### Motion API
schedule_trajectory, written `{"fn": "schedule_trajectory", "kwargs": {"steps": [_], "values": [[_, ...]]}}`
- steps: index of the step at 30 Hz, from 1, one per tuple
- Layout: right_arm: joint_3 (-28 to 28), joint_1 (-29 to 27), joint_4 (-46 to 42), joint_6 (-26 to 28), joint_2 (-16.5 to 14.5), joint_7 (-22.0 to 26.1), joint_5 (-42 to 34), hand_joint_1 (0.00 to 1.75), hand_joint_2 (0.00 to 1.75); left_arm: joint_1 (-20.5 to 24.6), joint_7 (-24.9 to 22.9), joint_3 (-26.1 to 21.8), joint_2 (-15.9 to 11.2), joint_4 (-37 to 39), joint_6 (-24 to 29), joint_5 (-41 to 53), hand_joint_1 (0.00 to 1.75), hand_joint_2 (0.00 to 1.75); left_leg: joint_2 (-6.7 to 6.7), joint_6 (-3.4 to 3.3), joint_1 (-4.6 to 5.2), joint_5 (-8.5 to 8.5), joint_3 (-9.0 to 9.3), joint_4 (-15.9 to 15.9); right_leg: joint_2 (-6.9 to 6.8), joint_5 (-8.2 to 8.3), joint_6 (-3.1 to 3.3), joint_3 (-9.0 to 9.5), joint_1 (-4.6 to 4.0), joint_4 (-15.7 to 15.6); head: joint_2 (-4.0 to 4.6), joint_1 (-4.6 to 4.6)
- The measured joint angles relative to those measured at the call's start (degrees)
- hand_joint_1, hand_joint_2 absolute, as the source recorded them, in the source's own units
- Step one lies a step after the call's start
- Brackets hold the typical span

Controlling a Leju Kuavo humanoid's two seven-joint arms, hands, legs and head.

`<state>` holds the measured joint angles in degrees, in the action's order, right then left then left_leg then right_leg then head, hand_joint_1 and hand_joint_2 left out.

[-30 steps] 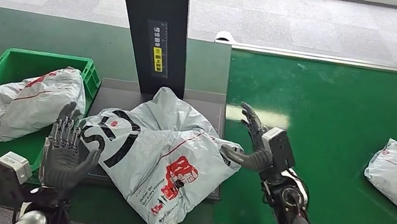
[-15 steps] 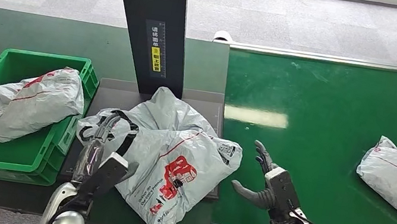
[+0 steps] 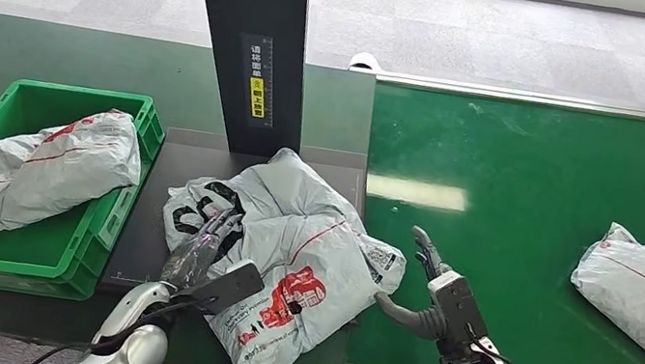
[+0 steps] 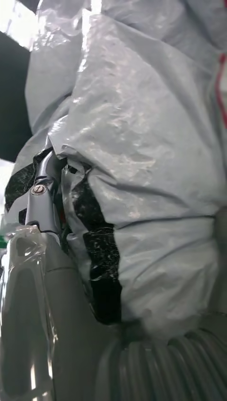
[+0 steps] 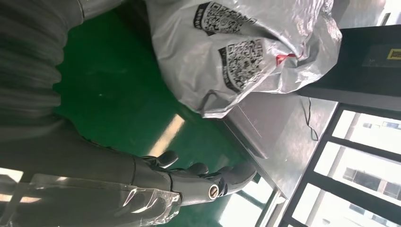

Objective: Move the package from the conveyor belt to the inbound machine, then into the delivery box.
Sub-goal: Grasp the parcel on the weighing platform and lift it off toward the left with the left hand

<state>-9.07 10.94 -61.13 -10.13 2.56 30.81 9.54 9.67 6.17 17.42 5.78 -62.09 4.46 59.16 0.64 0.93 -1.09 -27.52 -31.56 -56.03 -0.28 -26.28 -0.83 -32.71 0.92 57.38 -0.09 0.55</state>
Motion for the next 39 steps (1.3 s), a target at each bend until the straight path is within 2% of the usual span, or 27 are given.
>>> {"fn": "schedule_trajectory", "kwargs": {"steps": [6,15,19,24,27,31,34,39], "values": [[1.2,-2.5,-4.4,0.3,-0.1,-2.3,0.1,0.0,1.75,-0.2,5.7,-0.6,0.3,1.1,4.7,-5.7,1.75,1.75,0.0,-0.03,0.02,0.03,0.12,0.0,-0.01,0.01,-0.01,0.11,0.01,0.0,0.0,0.0],[2.4,-4.6,-8.0,0.3,-0.1,-2.9,0.2,0.0,1.75,-0.7,7.0,-1.1,0.5,0.0,5.8,-7.3,1.75,1.75,-0.02,-0.03,0.01,0.03,0.0,0.0,0.03,0.02,0.0,-0.05,0.0,0.0,0.0,0.0],[2.6,-5.1,-8.6,0.3,-0.1,-3.0,0.3,0.0,1.75,-1.9,11.5,-1.4,0.7,-1.5,10.0,-12.4,1.75,1.75,-0.06,-0.03,0.01,0.03,-0.08,0.0,0.07,0.02,0.0,-0.16,0.0,0.0,0.0,0.0],[2.8,-5.5,-8.7,0.5,0.0,-3.0,0.1,0.0,1.75,-3.7,18.0,-2.5,0.7,-5.5,11.9,-20.5,1.75,1.75,-0.06,-0.03,0.01,0.03,-0.16,0.0,0.09,0.02,0.0,-0.26,0.0,0.0,0.0,0.0],[3.1,-6.3,-9.2,0.8,0.0,-2.9,-0.5,0.0,1.75,-4.6,23.2,-3.8,0.7,-8.4,17.2,-24.2,1.75,1.75,-0.06,-0.03,0.01,0.02,-0.2,0.0,0.09,0.02,0.0,-0.29,0.0,0.0,0.0,-0.01],[3.5,-7.4,-9.6,1.5,0.1,-2.4,-0.8,0.0,1.75,-5.0,31.5,-5.9,0.6,-13.6,29.9,-27.8,1.75,1.75,-0.06,-0.02,-0.01,0.03,-0.25,0.0,0.09,0.02,0.0,-0.33,-0.01,0.0,0.0,0.0],[3.5,-7.6,-9.6,2.1,0.1,-1.7,-1.1,0.0,1.75,-4.9,33.5,-7.7,0.3,-20.8,34.8,-23.7,1.75,1.75,-0.06,-0.02,-0.01,0.03,-0.26,0.0,0.1,0.02,0.0,-0.34,-0.02,0.0,0.0,-0.01],[3.5,-7.7,-9.6,2.8,0.7,-1.0,-2.1,0.0,1.75,-3.3,33.7,-14.4,1.4,-33.5,35.3,-3.6,1.75,1.75,-0.07,-0.02,0.0,0.03,-0.25,0.0,0.1,0.02,0.0,-0.33,-0.01,0.0,0.0,-0.02]]}}
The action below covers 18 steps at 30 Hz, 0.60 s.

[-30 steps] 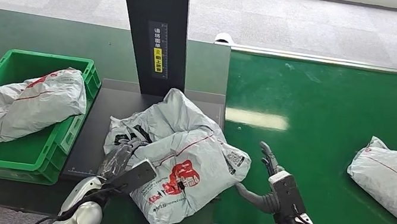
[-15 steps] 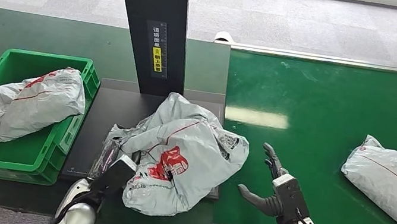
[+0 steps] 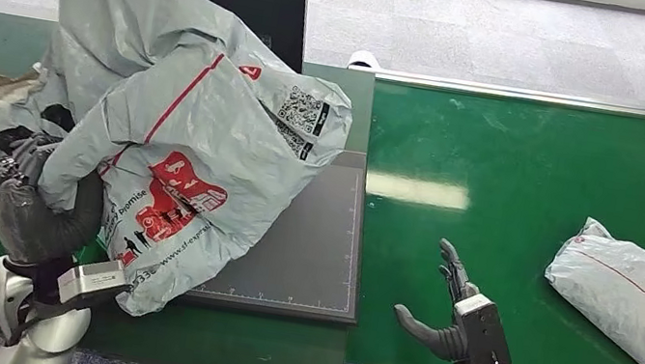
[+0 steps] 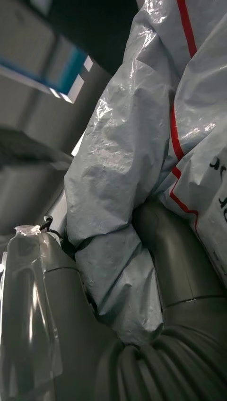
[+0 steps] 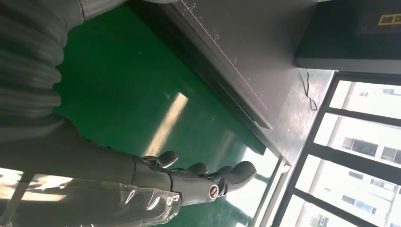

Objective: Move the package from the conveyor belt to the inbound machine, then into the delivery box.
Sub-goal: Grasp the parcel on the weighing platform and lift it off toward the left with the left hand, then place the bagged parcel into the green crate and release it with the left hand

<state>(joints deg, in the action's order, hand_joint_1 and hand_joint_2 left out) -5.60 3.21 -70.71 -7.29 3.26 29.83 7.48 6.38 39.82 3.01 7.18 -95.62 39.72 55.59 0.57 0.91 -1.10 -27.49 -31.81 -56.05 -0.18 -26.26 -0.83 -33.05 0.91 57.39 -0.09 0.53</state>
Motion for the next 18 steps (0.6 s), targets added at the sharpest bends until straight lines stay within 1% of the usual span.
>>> {"fn": "schedule_trajectory", "kwargs": {"steps": [1,3,5,6,8,10,11,14,16,18], "values": [[0.0,-0.1,0.0,0.1,0.2,0.1,-0.2,0.0,1.75,0.6,0.0,-1.8,0.4,-1.9,0.0,3.4,1.75,1.75,0.0,0.0,0.0,0.0,0.0,0.0,0.0,0.0,0.0,0.0,0.0,0.0,0.0,0.01],[0.0,-0.5,0.0,0.4,0.6,0.2,-0.3,0.0,1.75,2.3,0.0,-5.9,1.0,-4.6,0.0,7.5,1.75,1.75,0.0,0.0,0.0,0.0,0.01,0.0,0.0,0.01,0.01,0.01,0.0,0.0,0.0,0.02],[0.1,-1.0,-0.2,0.9,1.0,0.2,-0.3,0.0,1.75,5.0,-1.2,-11.2,1.5,-4.8,0.1,10.0,1.75,1.75,0.01,0.01,0.0,0.01,0.02,0.0,-0.01,0.01,0.01,0.02,0.0,0.0,0.0,0.02],[0.2,-1.4,-0.4,1.2,1.1,0.1,-0.1,0.0,1.75,6.6,-3.2,-14.5,1.7,-3.5,0.1,11.4,1.75,1.75,0.0,0.02,-0.01,0.01,0.04,0.0,-0.01,0.02,0.02,0.02,-0.01,0.0,0.0,0.02],[0.4,-2.0,-1.1,1.9,1.1,-0.1,0.5,0.0,1.75,9.9,-10.9,-21.3,1.2,1.2,0.1,14.8,1.75,1.75,-0.15,0.03,-0.03,0.02,0.09,0.0,0.11,0.05,0.08,0.0,-0.04,0.0,0.0,0.03],[0.6,-2.7,-1.8,2.4,1.2,-0.4,1.1,0.0,1.75,12.5,-19.8,-26.2,-0.6,7.2,0.1,17.7,1.75,1.75,-0.29,0.05,-0.06,0.04,0.13,0.0,0.23,0.08,0.13,-0.04,-0.08,0.0,0.0,0.03],[0.7,-3.1,-2.0,2.6,1.2,-0.6,1.2,0.0,1.75,13.5,-24.0,-27.4,-1.9,10.5,0.0,18.9,1.75,1.75,-0.3,0.07,-0.07,0.05,0.13,0.0,0.24,0.08,0.14,-0.06,-0.09,0.1,0.0,0.03],[1.1,-4.0,-3.1,2.9,1.2,-0.9,1.6,0.0,1.75,16.3,-36.2,-28.3,-7.3,22.0,-1.7,21.8,1.75,1.75,-0.31,0.09,-0.07,0.07,0.13,0.0,0.25,0.08,0.14,-0.07,-0.1,0.1,0.0,0.01],[1.4,-4.4,-3.7,2.9,1.3,-1.1,1.9,0.0,1.75,17.8,-42.1,-27.8,-10.6,29.4,-3.6,23.0,1.75,1.75,-0.35,0.1,-0.07,0.07,0.11,0.0,0.28,0.08,0.14,-0.07,-0.1,0.1,0.0,0.0],[1.6,-4.7,-4.2,2.7,1.4,-1.3,2.1,0.0,1.75,18.9,-45.6,-27.3,-13.3,35.7,-5.1,24.0,1.75,1.75,-0.41,0.1,-0.06,0.06,0.11,0.0,0.32,0.08,0.14,-0.08,-0.09,0.1,0.0,0.0]]}}
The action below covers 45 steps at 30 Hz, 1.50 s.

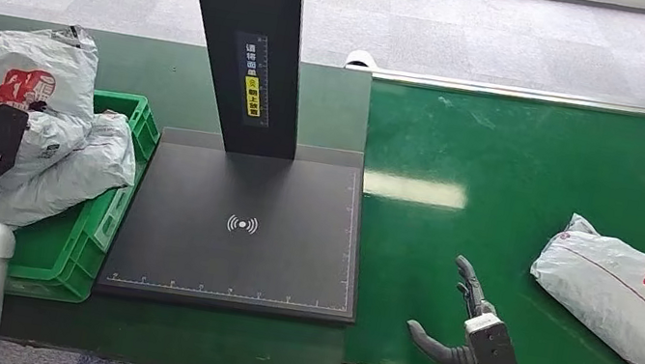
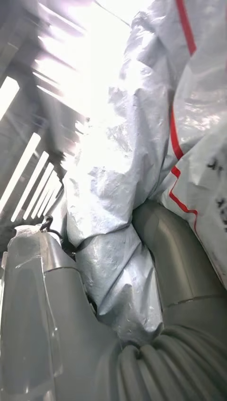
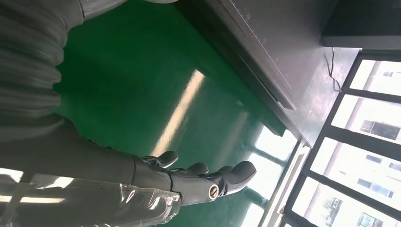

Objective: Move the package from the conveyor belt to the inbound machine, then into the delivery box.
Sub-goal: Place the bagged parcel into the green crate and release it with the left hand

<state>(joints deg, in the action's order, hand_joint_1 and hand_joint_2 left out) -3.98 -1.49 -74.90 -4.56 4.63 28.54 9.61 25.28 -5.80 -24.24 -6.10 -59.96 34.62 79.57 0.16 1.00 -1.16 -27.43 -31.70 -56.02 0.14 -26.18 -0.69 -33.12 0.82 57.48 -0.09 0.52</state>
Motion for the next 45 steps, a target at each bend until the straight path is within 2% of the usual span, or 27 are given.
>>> {"fn": "schedule_trajectory", "kwargs": {"steps": [3,6,9,13,16,17,20,21,24,26,32,34,35,36,38,39,41,45], "values": [[0.2,-0.1,-0.4,-0.5,0.0,-0.4,0.7,0.0,1.75,1.2,-3.0,0.7,-3.1,7.0,-4.0,1.1,1.75,1.75,-0.07,0.0,0.03,-0.02,-0.01,0.0,0.03,0.0,0.0,-0.01,0.03,0.0,0.0,0.0],[0.2,-0.1,-0.4,-1.1,-0.1,-0.7,1.9,0.0,1.75,1.6,-3.0,1.4,-5.2,11.6,-10.2,0.1,1.75,1.75,-0.08,0.01,0.04,-0.05,-0.01,0.0,0.03,-0.01,-0.01,0.0,0.05,0.0,0.0,0.01],[0.2,0.3,-0.4,-1.4,-0.5,-0.8,2.7,0.0,1.75,1.5,-1.4,2.1,-6.1,13.7,-14.4,-2.1,1.75,1.75,-0.08,0.02,0.03,-0.05,0.0,0.0,0.02,-0.01,-0.01,0.01,0.05,0.0,0.0,0.02],[0.2,0.9,-0.4,-1.6,-0.8,-0.9,3.2,0.0,1.75,1.3,-0.4,2.7,-6.6,14.7,-16.7,-3.6,1.75,1.75,-0.06,0.03,0.03,-0.05,0.07,0.0,0.01,-0.01,0.0,0.09,0.04,0.0,0.0,0.02],[0.4,1.1,-0.4,-1.9,-1.1,-0.9,3.8,0.0,1.75,0.9,2.0,3.5,-6.9,14.8,-21.7,-7.2,1.75,1.75,0.01,0.03,0.03,-0.04,0.17,0.0,-0.02,-0.01,0.0,0.21,0.05,0.0,0.0,0.02],[0.5,1.2,-0.4,-2.1,-1.1,-1.0,4.0,0.0,1.75,0.8,3.0,4.0,-7.0,14.7,-23.7,-8.7,1.45,1.75,0.06,0.03,0.04,-0.04,0.2,0.0,-0.05,-0.02,0.0,0.25,0.05,0.0,0.0,0.03],[0.7,1.7,-0.4,-2.3,-1.3,-1.0,4.3,0.0,1.75,0.1,4.4,5.7,-7.1,14.0,-27.8,-12.0,0.14,1.75,0.21,0.02,0.04,-0.02,0.24,0.0,-0.18,-0.04,-0.02,0.33,0.07,0.0,0.0,0.02],[0.7,1.9,-0.4,-2.4,-1.3,-1.1,4.3,0.0,1.75,-0.1,4.2,6.3,-7.1,13.7,-28.2,-12.8,0.0,1.31,0.23,0.02,0.05,-0.01,0.25,0.0,-0.2,-0.04,-0.02,0.34,0.07,0.0,0.0,0.02],[0.7,2.3,-0.4,-2.6,-1.5,-1.5,4.6,0.0,1.75,-0.8,3.4,8.0,-6.9,12.8,-26.0,-14.9,0.0,0.0,0.26,0.0,0.05,0.01,0.26,0.0,-0.22,-0.04,-0.02,0.36,0.08,0.0,0.0,0.02],[0.7,2.3,-0.4,-2.6,-1.5,-1.7,4.7,0.0,1.75,-1.0,3.6,8.4,-6.8,12.5,-24.2,-15.8,0.0,0.0,0.27,0.0,0.05,0.02,0.27,0.0,-0.23,-0.03,-0.02,0.35,0.08,0.0,0.0,0.02],[0.7,2.3,-0.4,-2.6,-1.6,-1.7,4.7,0.0,1.75,-1.0,3.6,8.4,-6.8,12.5,-24.0,-16.0,0.0,0.0,0.27,0.0,0.05,0.02,0.27,0.0,-0.23,-0.03,-0.02,0.35,0.08,0.0,0.0,0.02],[0.7,2.3,-0.4,-2.6,-1.6,-1.9,4.6,0.0,1.75,-1.4,4.9,9.0,-6.2,11.7,-20.4,-18.0,0.0,0.0,0.29,0.0,0.05,0.03,0.23,0.0,-0.24,-0.02,-0.02,0.33,0.08,0.0,0.0,0.01],[0.8,2.2,-0.6,-2.5,-1.6,-1.9,4.3,0.0,1.75,-1.9,7.7,9.5,-5.6,10.5,-15.5,-21.0,0.0,0.0,0.29,0.0,0.05,0.03,0.2,0.0,-0.24,-0.02,-0.02,0.3,0.07,0.0,0.0,0.0],[0.8,2.1,-0.8,-2.1,-1.7,-1.9,3.5,0.0,1.75,-2.9,12.4,9.8,-4.6,7.7,-8.2,-24.4,0.0,0.0,0.27,0.0,0.05,0.03,0.13,0.0,-0.22,-0.01,-0.02,0.23,0.07,0.0,0.0,-0.01],[0.8,1.8,-1.3,-1.3,-1.6,-1.6,1.9,0.0,1.75,-4.5,20.8,9.6,-3.0,2.3,2.7,-29.0,0.0,0.0,0.21,0.01,0.04,0.02,0.04,0.0,-0.17,-0.01,-0.02,0.1,0.06,0.0,0.0,0.0],[0.8,1.7,-1.4,-1.0,-1.6,-1.4,1.3,0.0,1.75,-4.9,23.1,9.2,-2.4,0.2,5.1,-29.0,0.0,0.0,0.18,0.01,0.04,0.02,0.01,0.0,-0.14,-0.01,-0.02,0.06,0.06,0.0,0.0,0.01],[0.8,1.6,-1.4,-0.9,-1.6,-1.3,1.0,0.0,1.75,-5.1,25.4,8.1,-1.6,-1.6,5.3,-27.2,0.0,0.0,0.17,0.01,0.04,0.02,-0.01,0.0,-0.13,-0.01,-0.02,0.03,0.06,0.0,0.0,0.02],[0.8,1.1,-1.4,0.0,-1.6,-0.5,0.1,0.0,1.75,-5.3,35.5,1.6,2.4,-5.8,5.6,-23.3,0.0,0.0,0.14,0.01,0.05,0.01,-0.04,0.0,-0.1,0.0,-0.02,0.0,0.07,0.0,0.0,0.0]]}}
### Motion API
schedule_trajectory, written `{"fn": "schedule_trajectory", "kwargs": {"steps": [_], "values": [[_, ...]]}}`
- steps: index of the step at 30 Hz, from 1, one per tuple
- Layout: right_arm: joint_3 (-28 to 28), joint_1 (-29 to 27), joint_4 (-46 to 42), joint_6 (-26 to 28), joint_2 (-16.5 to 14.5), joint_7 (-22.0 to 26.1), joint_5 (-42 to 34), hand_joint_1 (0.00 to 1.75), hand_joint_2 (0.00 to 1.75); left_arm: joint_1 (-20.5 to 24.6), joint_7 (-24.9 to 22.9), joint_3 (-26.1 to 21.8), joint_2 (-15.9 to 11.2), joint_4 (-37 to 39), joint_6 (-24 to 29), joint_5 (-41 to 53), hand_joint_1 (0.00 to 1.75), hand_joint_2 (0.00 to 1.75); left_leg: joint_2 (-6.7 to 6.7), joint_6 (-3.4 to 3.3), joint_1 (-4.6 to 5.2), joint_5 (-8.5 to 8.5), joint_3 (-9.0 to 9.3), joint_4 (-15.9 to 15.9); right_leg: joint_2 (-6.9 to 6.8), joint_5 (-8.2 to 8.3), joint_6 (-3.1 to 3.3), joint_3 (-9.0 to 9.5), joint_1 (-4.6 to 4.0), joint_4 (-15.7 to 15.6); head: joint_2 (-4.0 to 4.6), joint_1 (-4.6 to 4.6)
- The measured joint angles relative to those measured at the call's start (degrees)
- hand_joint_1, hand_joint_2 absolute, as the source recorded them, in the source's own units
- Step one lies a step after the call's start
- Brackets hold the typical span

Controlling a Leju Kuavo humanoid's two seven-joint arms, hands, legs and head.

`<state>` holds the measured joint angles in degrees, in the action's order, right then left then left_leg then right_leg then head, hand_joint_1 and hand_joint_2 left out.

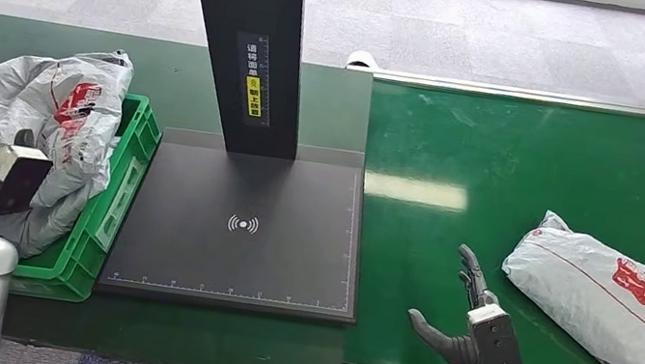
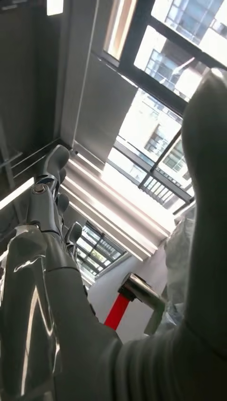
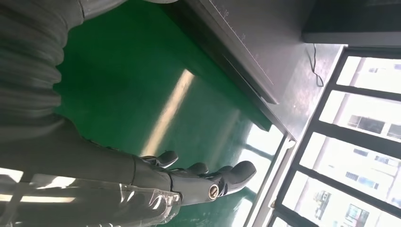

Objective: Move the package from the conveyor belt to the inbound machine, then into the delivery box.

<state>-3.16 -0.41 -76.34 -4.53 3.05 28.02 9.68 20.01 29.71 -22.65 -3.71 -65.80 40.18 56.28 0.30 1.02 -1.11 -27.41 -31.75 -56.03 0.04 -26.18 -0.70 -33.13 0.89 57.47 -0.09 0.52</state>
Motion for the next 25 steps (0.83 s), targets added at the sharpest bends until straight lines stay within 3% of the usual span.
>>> {"fn": "schedule_trajectory", "kwargs": {"steps": [7,9,14,18,19,23,24,25], "values": [[0.1,-0.8,-0.4,0.5,0.1,0.4,-0.6,0.0,1.75,-0.2,1.8,-5.2,3.9,-3.3,0.0,-1.5,0.0,0.0,0.01,0.0,-0.01,-0.01,-0.02,0.0,0.01,0.0,0.0,-0.03,-0.01,0.0,0.0,0.01],[0.1,-1.0,-0.6,0.7,0.2,0.6,-1.0,0.0,1.75,-0.9,2.6,-4.6,4.2,-4.3,-0.3,-7.7,0.0,0.0,-0.01,0.0,-0.01,-0.01,-0.01,0.0,0.02,0.0,0.0,-0.03,-0.01,0.0,0.0,0.02],[0.2,-1.2,-0.9,0.6,0.8,1.8,-2.4,0.0,1.75,-4.6,4.4,3.3,3.4,-8.4,-3.4,-31.6,0.0,0.0,0.03,0.0,0.0,-0.01,-0.06,0.0,-0.02,-0.01,-0.01,-0.04,0.0,0.0,0.0,0.01],[0.2,-1.1,-1.9,-2.0,0.9,4.2,-4.1,0.0,1.75,-9.7,7.8,11.4,3.7,-14.9,-21.8,-49.0,0.0,0.0,0.0,0.0,0.02,-0.02,-0.09,0.0,0.01,-0.01,-0.01,-0.06,0.02,0.0,0.0,0.02],[0.2,-1.0,-2.2,-2.4,0.8,4.2,-4.3,0.0,1.75,-10.8,7.9,13.7,3.9,-16.4,-24.4,-51.5,0.0,0.0,0.01,0.0,0.02,-0.03,-0.1,0.0,0.0,-0.01,-0.01,-0.06,0.02,0.0,0.0,0.0],[0.1,-0.6,-2.7,-2.8,0.9,4.2,-4.5,0.0,1.75,-13.1,7.9,19.0,4.0,-20.1,-24.2,-53.7,0.0,0.0,0.02,0.0,0.01,-0.04,-0.1,0.0,0.0,0.0,-0.01,-0.07,0.02,0.0,0.0,0.02],[0.1,-0.6,-2.8,-2.8,0.9,4.2,-4.5,0.0,1.75,-13.3,7.9,19.6,4.0,-20.6,-24.0,-53.9,0.0,0.44,0.02,0.0,0.0,-0.04,-0.1,0.0,0.0,0.0,-0.01,-0.08,0.01,0.0,0.0,0.01],[0.1,-0.6,-2.8,-2.8,0.9,4.2,-4.5,0.0,1.75,-13.5,7.9,19.8,4.0,-20.8,-24.0,-54.0,0.0,0.58,0.03,0.0,0.0,-0.04,-0.09,0.0,0.0,0.0,-0.01,-0.08,0.01,0.0,0.0,0.01]]}}
